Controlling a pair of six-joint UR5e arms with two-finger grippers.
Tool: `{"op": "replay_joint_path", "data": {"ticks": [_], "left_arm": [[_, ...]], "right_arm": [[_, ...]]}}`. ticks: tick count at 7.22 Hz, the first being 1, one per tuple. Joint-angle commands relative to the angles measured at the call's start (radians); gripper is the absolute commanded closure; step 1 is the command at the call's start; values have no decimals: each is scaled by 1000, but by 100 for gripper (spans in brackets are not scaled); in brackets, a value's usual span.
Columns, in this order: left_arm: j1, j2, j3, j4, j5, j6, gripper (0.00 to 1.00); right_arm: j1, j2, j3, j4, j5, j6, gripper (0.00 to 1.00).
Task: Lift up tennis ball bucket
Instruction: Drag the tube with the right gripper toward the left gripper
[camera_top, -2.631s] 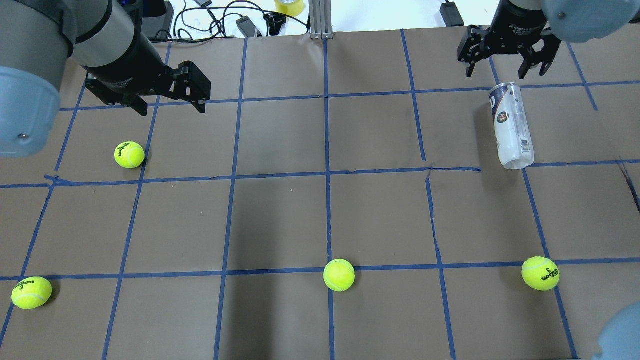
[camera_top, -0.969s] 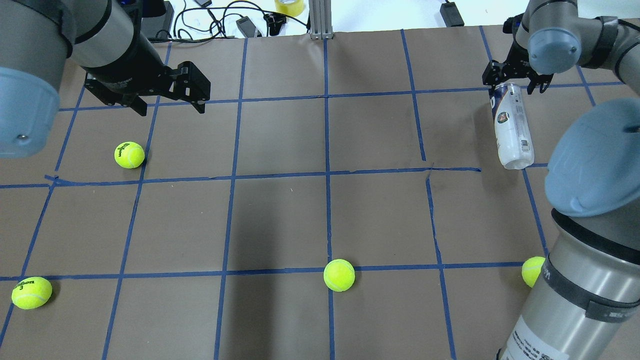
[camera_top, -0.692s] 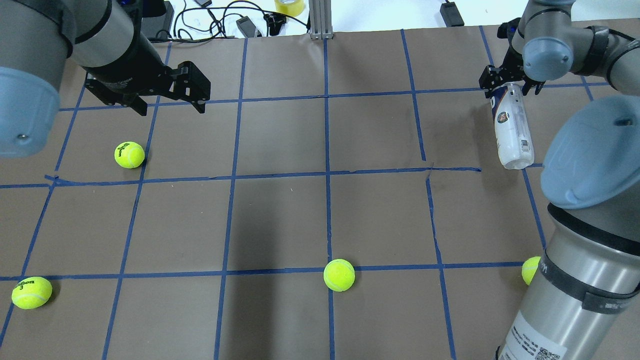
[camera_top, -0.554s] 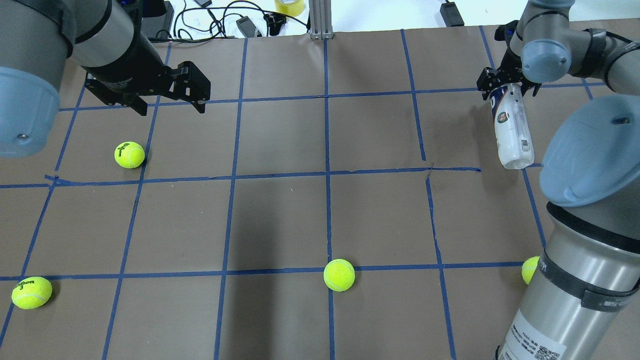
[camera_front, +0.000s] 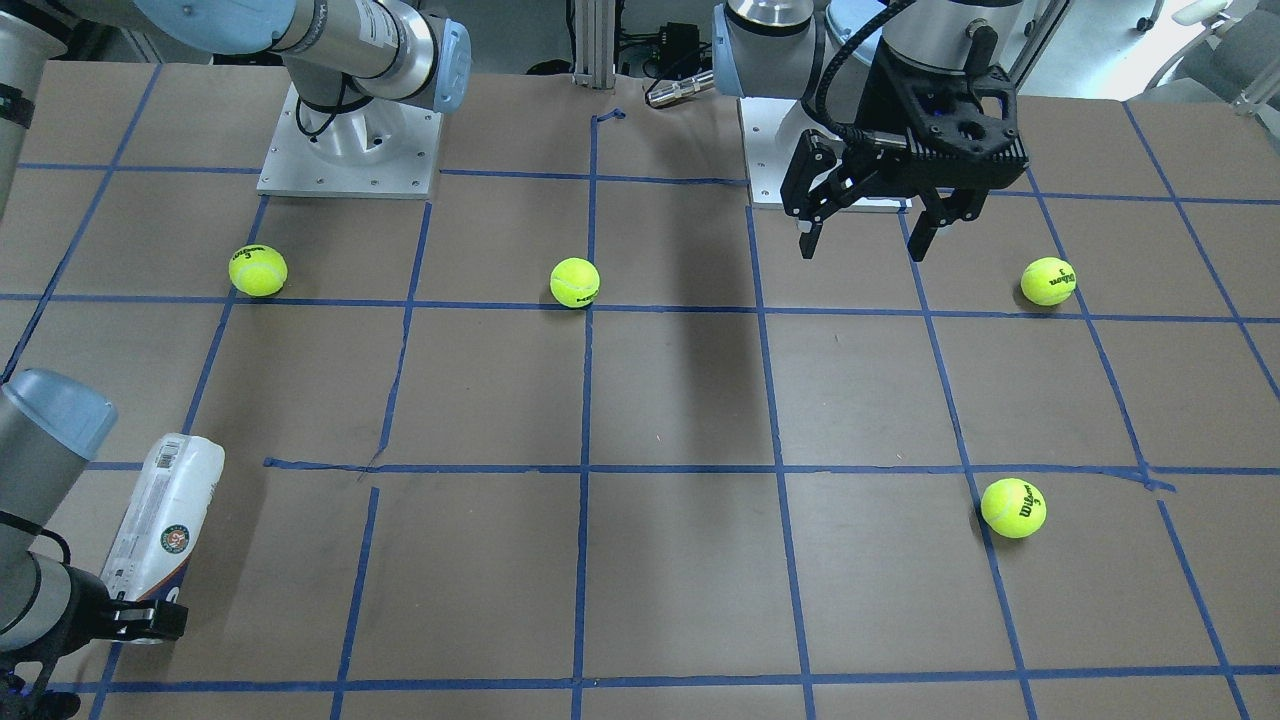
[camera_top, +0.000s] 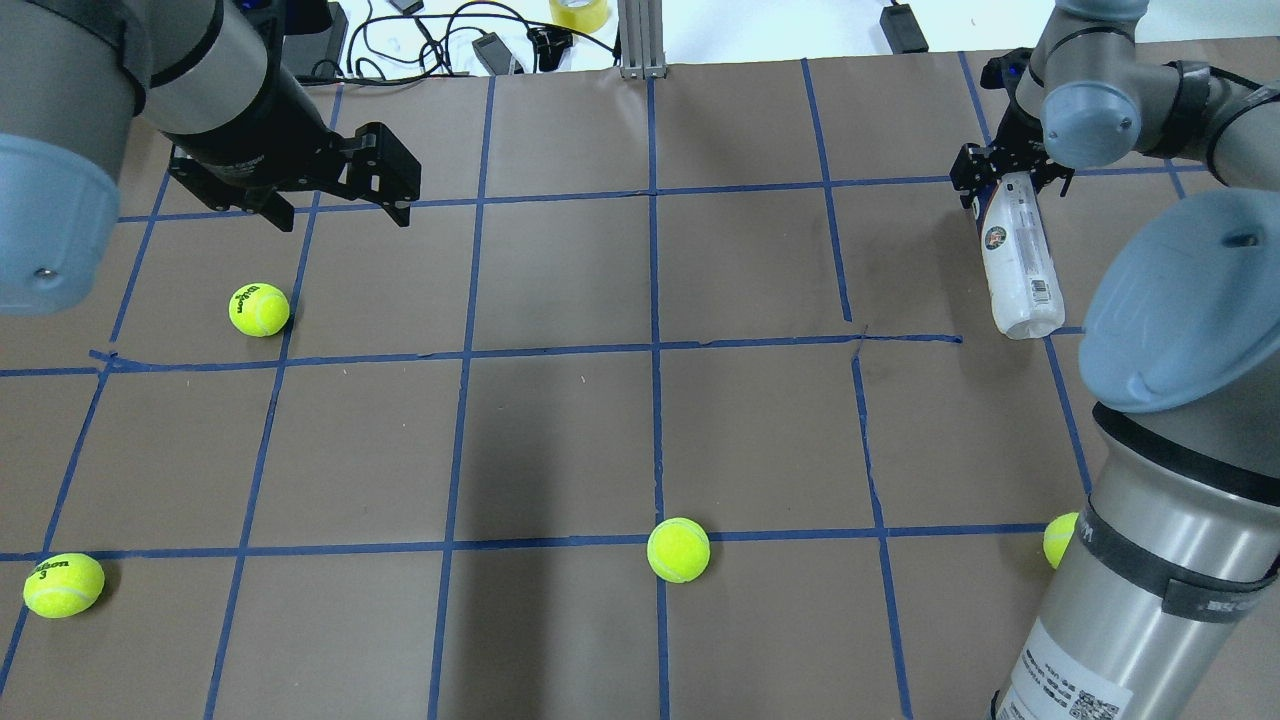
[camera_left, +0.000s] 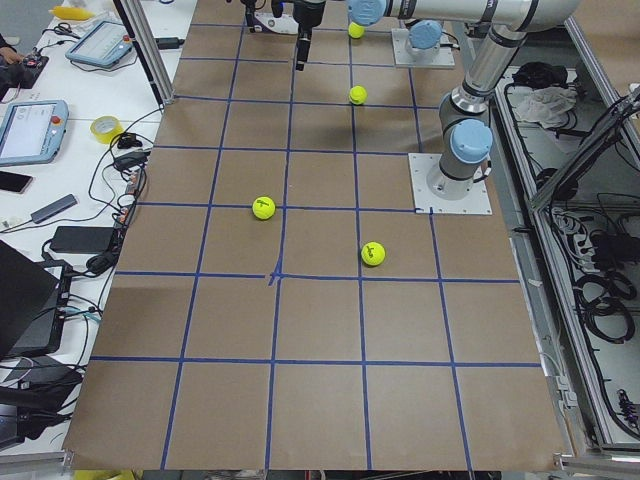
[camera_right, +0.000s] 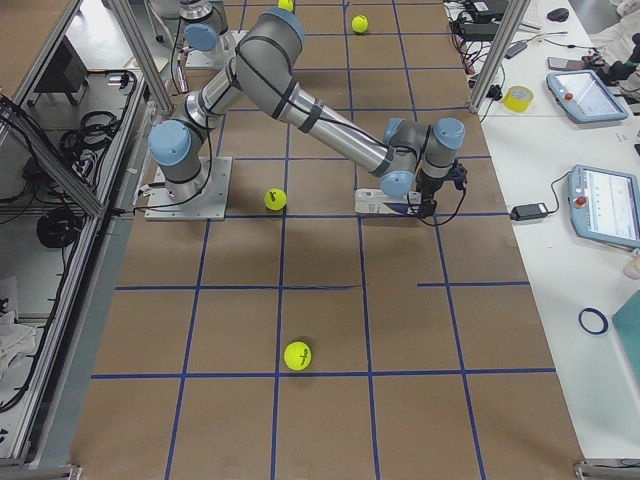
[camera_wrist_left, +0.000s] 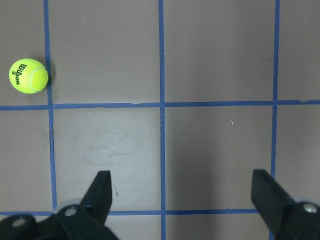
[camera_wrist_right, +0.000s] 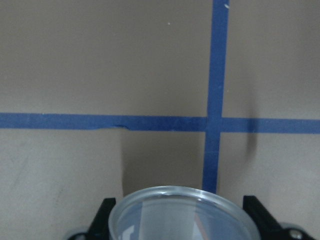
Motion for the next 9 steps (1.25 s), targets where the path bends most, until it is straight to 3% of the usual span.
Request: {"op": "replay_joint_path", "data": {"ticks": [1,3,5,7,9], "left_arm": [[0,0,0,0,0,0,0],[-2,0,0,0,0,0,0],[0,0,0,0,0,2,0],[0,0,2,0,0,2,0],[0,0,2,0,-1,2,0]], "right_arm": [[0,-7,6,8,0,-20,22],[1,-25,3,10,3,-20,23],[9,-74,6,46,42,-23,38],[15,-132,12,132,194,-185,48],[96,-188,19,169,199,-247,57]]}}
